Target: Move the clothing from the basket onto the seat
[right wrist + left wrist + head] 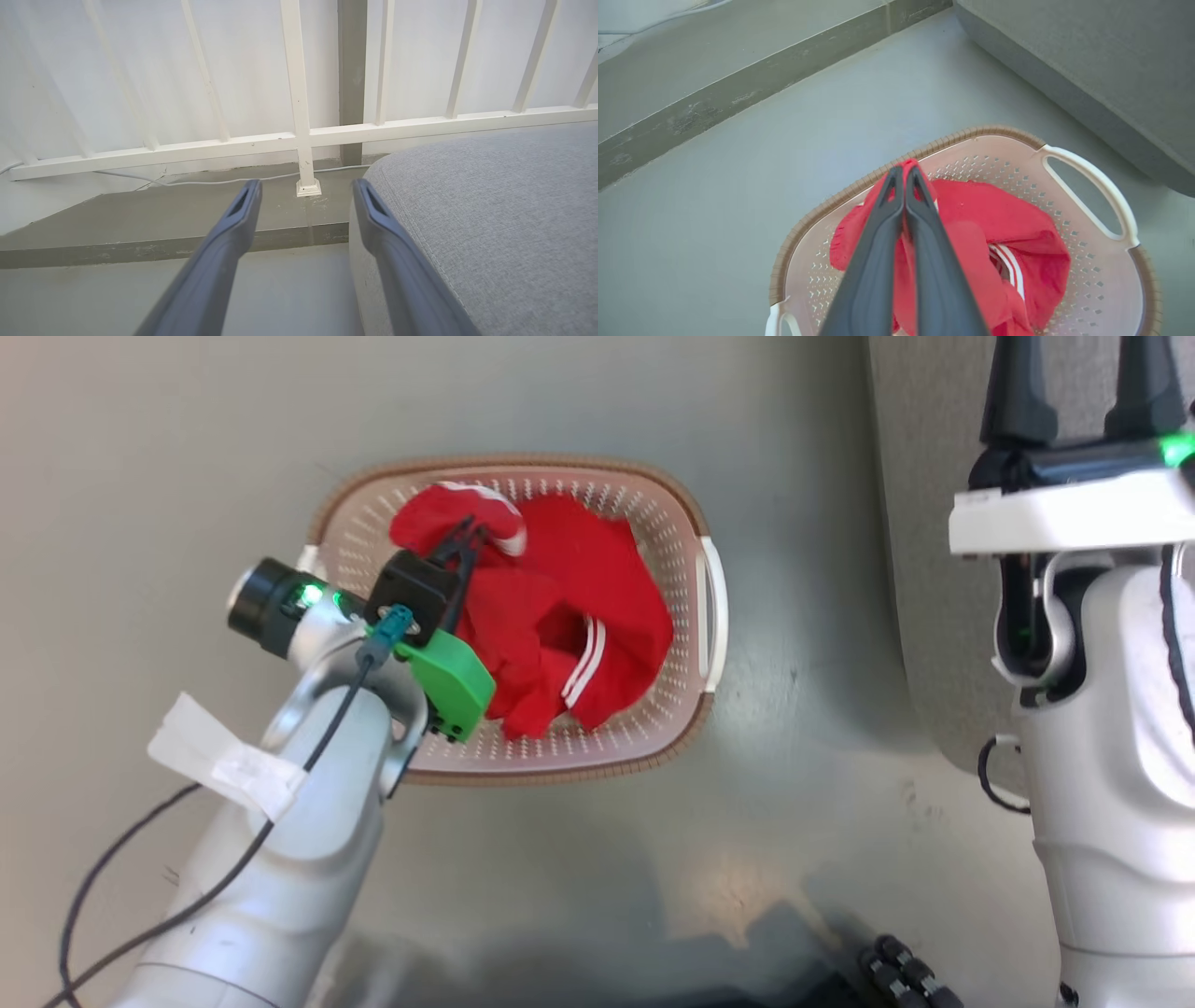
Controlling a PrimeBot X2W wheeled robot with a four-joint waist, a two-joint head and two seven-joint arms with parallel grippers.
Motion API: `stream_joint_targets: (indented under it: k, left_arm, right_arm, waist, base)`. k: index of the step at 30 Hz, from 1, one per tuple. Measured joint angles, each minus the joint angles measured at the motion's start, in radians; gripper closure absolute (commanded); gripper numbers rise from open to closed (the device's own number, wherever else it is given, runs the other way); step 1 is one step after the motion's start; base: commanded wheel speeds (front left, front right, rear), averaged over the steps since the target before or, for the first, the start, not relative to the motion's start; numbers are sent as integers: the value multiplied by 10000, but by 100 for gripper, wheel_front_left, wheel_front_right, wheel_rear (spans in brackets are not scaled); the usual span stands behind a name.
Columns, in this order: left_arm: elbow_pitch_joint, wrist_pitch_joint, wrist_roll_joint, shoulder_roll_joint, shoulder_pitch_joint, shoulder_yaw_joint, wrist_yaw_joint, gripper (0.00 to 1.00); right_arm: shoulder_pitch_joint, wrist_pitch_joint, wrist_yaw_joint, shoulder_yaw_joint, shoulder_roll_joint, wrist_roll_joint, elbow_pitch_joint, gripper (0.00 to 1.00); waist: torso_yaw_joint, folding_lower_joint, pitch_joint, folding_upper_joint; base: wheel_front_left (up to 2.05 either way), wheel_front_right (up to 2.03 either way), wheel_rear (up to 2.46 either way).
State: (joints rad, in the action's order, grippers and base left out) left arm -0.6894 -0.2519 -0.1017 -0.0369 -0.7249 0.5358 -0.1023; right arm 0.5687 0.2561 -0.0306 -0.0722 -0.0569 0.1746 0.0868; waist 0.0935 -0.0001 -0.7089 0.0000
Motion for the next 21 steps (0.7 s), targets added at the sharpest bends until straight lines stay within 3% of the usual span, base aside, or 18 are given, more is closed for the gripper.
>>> stream_joint_targets:
  k: [7, 21]
  left_arm:
    - [1162, 0, -639, -2, 177, 395, -29, 100]
    - [1530, 0, -1271, 0, 235, 445, -31, 100]
  right_arm:
    - [-557, 0, 217, 102, -19, -88, 349, 0]
    - [-1440, 0, 570, 134, -12, -167, 986, 0]
  waist:
    - [-287, 0, 944, 0]
    - [-765, 0, 2935, 0]
  base:
    - [0, 0, 0]
    - [0, 0, 0]
